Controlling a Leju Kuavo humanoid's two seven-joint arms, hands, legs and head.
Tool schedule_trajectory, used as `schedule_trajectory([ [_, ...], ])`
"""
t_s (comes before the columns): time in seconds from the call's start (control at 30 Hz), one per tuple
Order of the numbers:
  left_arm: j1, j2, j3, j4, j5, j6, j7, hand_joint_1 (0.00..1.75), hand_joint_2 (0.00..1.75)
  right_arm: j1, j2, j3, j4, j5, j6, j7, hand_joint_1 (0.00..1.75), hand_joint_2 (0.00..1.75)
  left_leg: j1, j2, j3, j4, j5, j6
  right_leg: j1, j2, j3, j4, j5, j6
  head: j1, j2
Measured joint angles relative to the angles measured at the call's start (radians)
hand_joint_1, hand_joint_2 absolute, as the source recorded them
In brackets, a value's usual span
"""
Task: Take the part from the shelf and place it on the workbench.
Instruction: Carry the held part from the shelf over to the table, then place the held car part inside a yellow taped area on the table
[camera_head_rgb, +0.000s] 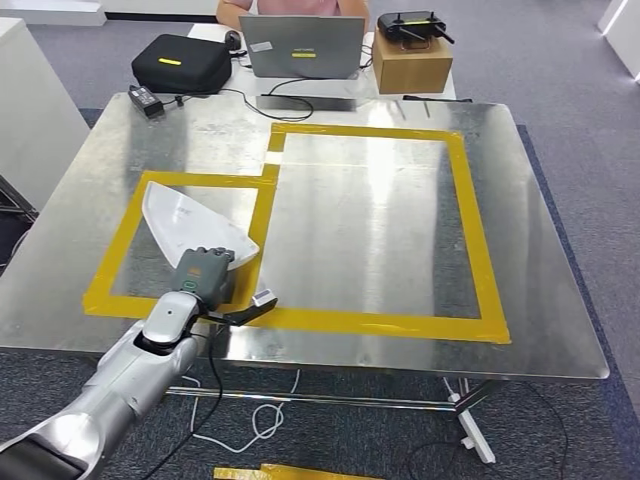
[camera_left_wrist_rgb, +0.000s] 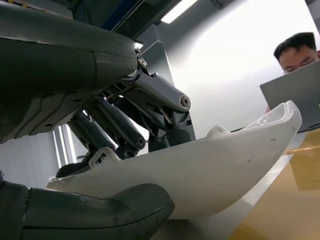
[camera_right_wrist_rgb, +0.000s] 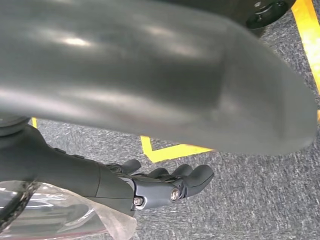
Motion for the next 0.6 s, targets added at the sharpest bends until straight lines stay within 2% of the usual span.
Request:
schedule_trajectory([
  [0.07,0.0,0.001,0.006,-0.002,-0.005,0.0,-0.001,1.75,1.75,-0.001,-0.001,0.0,0.0,0.0,0.002,-0.005,0.0,0.0,0.0,0.0,0.0,0.0,0.0,0.0,0.0,0.0,0.0,0.0,0.0,0.0,0.0,0.0],
  [0.2,0.0,0.003,0.013,-0.006,-0.013,0.0,-0.005,0.0,1.75,-0.002,-0.003,0.0,0.0,0.0,0.006,-0.011,0.0,0.0,0.0,0.0,0.0,0.0,0.0,0.0,0.0,0.0,0.0,0.0,0.0,0.0,0.0,0.0],
  [0.5,0.001,0.007,0.017,-0.013,-0.015,0.013,-0.042,0.0,1.75,-0.004,-0.006,0.0,0.0,0.0,0.006,-0.013,0.0,0.0,0.0,0.0,0.0,0.0,0.0,0.0,0.0,0.0,0.0,0.0,0.0,0.0,0.0,0.0],
  [0.6,0.0,0.008,0.017,-0.018,-0.009,0.018,-0.048,0.0,0.44,-0.004,-0.006,0.0,0.0,0.0,0.006,-0.013,0.0,0.0,0.0,0.0,0.0,0.0,0.0,0.0,0.0,0.0,0.0,0.0,0.0,0.0,0.0,0.0],
])
